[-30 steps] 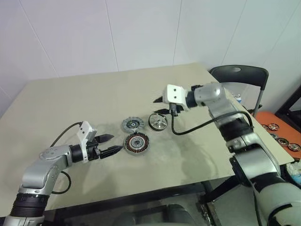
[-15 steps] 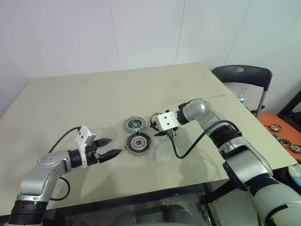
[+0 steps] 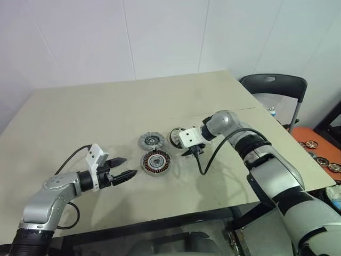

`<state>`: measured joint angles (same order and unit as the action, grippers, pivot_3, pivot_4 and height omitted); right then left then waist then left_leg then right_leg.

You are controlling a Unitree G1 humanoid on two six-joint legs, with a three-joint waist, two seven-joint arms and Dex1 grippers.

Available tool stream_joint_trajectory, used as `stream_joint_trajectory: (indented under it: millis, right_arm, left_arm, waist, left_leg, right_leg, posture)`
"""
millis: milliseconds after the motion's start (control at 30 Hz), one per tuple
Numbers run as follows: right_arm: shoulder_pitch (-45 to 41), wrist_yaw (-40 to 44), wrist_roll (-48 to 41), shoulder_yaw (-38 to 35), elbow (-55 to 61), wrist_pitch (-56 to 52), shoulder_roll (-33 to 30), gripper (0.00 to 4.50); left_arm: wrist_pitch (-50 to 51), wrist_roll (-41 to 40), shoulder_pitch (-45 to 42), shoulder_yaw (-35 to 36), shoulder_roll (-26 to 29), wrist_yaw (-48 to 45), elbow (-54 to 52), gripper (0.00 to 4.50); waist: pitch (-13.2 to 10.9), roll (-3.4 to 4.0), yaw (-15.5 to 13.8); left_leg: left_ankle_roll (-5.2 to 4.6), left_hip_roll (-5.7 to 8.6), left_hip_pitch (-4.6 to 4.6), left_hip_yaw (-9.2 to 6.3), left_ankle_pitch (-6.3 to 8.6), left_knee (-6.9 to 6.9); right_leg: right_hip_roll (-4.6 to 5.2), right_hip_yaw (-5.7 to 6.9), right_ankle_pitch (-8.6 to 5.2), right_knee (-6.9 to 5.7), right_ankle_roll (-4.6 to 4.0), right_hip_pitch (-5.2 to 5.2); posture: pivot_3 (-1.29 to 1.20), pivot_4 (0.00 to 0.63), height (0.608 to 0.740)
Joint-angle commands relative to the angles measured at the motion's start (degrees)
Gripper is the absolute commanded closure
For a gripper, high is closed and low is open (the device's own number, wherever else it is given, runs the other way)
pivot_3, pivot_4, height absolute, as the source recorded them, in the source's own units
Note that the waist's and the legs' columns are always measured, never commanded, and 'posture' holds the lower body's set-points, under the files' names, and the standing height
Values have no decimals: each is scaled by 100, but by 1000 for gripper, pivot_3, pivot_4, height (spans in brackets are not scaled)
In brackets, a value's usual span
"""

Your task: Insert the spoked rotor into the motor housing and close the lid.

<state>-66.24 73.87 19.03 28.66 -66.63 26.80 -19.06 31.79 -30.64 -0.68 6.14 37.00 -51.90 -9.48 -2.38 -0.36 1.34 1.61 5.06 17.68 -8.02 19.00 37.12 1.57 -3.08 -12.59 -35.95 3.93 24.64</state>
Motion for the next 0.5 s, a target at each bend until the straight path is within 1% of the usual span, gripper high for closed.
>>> stream_joint_trajectory:
  millis: [33,133,233,400,500]
  right_arm:
    - [-636,47,0,-177,-283,-221,137,2562]
    - [-947,-107,74,-200,-546,-398,228,2562]
    - [-1116,-403,394,-21,-740,-404,298,2562]
    - [-1148,-1027,910,204,-988,-590,506,2562]
    - [-1144,-1167,929,110,-1070,-801,621,2562]
  left_arm:
    - [-44,-65,-73,111,11,8,-162,470]
    - [-44,-64,-39,111,-12,38,-206,470]
    - [-62,-57,20,133,-37,81,-230,470]
    - [-54,-90,154,178,-74,168,-354,470]
    - [-38,-107,266,207,-91,211,-457,470]
  waist:
    - [0,1,-4]
    - [0,0,-17]
    - [0,0,-27]
    - [0,1,-19]
    - [0,1,-15]
  left_leg:
    - [0,0,-1,-1,0,0]
    - [2,0,-2,-2,-1,0]
    - [2,3,-1,-2,-1,0]
    - [2,4,2,-1,0,-1]
    - [2,4,6,-1,-1,-1]
  right_leg:
    - [0,0,0,-4,0,1]
    - [0,0,0,-7,-1,1]
    - [2,0,0,-6,-1,1]
    - [3,0,0,-7,-1,4]
    - [2,-1,0,-10,-1,11]
  posture:
    - [0,0,740]
    - [0,0,740]
    - [0,0,740]
    - [0,0,740]
    - [0,0,740]
